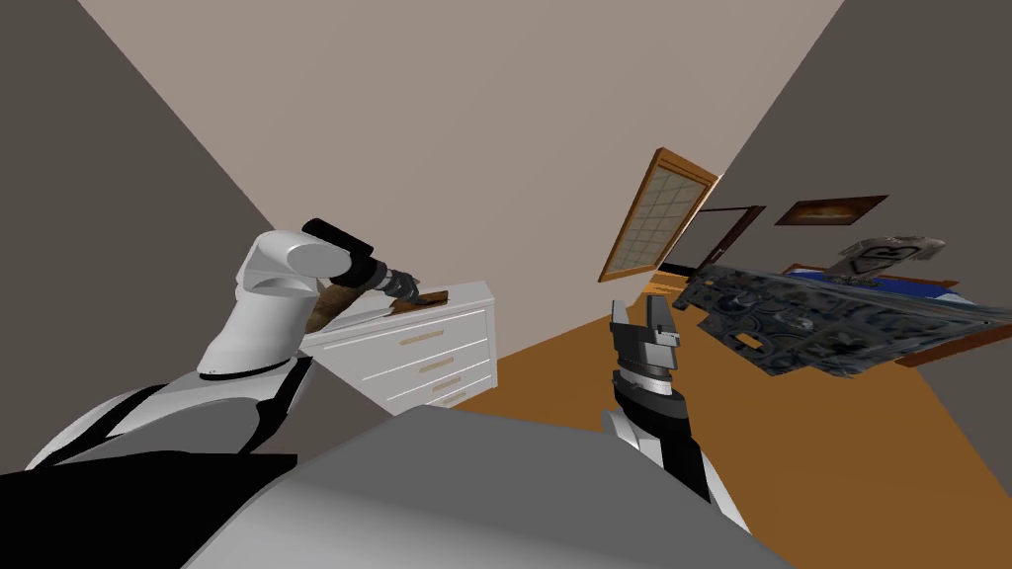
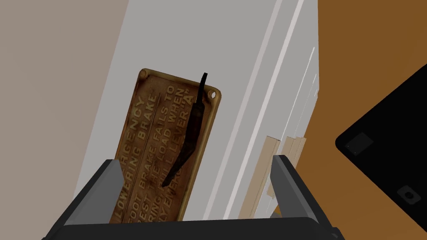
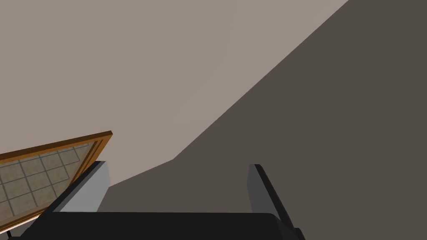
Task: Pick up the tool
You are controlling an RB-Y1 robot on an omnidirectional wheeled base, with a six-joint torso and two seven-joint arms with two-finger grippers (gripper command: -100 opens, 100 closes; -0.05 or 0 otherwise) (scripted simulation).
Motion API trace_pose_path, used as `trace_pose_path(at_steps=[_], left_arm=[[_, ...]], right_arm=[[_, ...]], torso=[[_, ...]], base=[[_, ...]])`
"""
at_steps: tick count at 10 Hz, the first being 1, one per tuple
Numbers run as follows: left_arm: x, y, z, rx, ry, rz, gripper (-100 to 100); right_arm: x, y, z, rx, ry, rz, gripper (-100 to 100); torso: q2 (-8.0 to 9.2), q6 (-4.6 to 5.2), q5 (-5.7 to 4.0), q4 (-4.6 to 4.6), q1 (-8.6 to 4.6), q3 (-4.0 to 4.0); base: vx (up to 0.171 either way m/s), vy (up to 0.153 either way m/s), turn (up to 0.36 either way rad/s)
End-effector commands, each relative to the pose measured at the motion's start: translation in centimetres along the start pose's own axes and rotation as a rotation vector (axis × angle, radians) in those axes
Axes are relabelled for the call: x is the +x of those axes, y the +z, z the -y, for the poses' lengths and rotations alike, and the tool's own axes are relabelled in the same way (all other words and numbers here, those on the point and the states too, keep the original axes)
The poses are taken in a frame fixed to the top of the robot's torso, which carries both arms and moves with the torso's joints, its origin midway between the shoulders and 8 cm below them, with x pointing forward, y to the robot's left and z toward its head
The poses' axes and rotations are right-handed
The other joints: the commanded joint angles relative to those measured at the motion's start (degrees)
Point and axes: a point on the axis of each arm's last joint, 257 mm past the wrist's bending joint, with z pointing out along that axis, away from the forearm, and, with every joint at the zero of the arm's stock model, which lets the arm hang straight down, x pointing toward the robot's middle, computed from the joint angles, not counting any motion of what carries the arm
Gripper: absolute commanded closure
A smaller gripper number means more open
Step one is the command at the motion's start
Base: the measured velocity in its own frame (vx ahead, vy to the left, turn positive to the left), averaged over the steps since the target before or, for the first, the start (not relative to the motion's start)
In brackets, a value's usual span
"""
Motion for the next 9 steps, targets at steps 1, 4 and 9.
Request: trace_pose_path(at_steps=[1, 4, 9], left_arm=[[-0.5, 0.2, -1.2, -0.04, 0.017, 0.028, -100], [-1.7, 0.8, -3.6, -0.112, 0.055, 0.079, -100], [-4.4, 1.5, -7.8, -0.239, 0.103, 0.182, -100]], right_arm=[[0.0, 0.0, 0.0, 0.0, 0.0, 0.0, 0], [0.0, 0.0, 0.0, 0.0, 0.0, 0.0, 0], [0.0, 0.0, 0.0, 0.0, 0.0, 0.0, 0]], torso=[[0.0, 0.0, 0.0, 0.0, 0.0, 0.0], [-0.3, -0.01, 0.07, -0.08, 0.22, -0.18], [-0.34, -0.02, 0.1, -0.1, 0.31, -0.22]], base=[[0.087, 0.067, -0.113], [0.092, 0.087, -0.073], [0.089, 0.094, -0.081]])
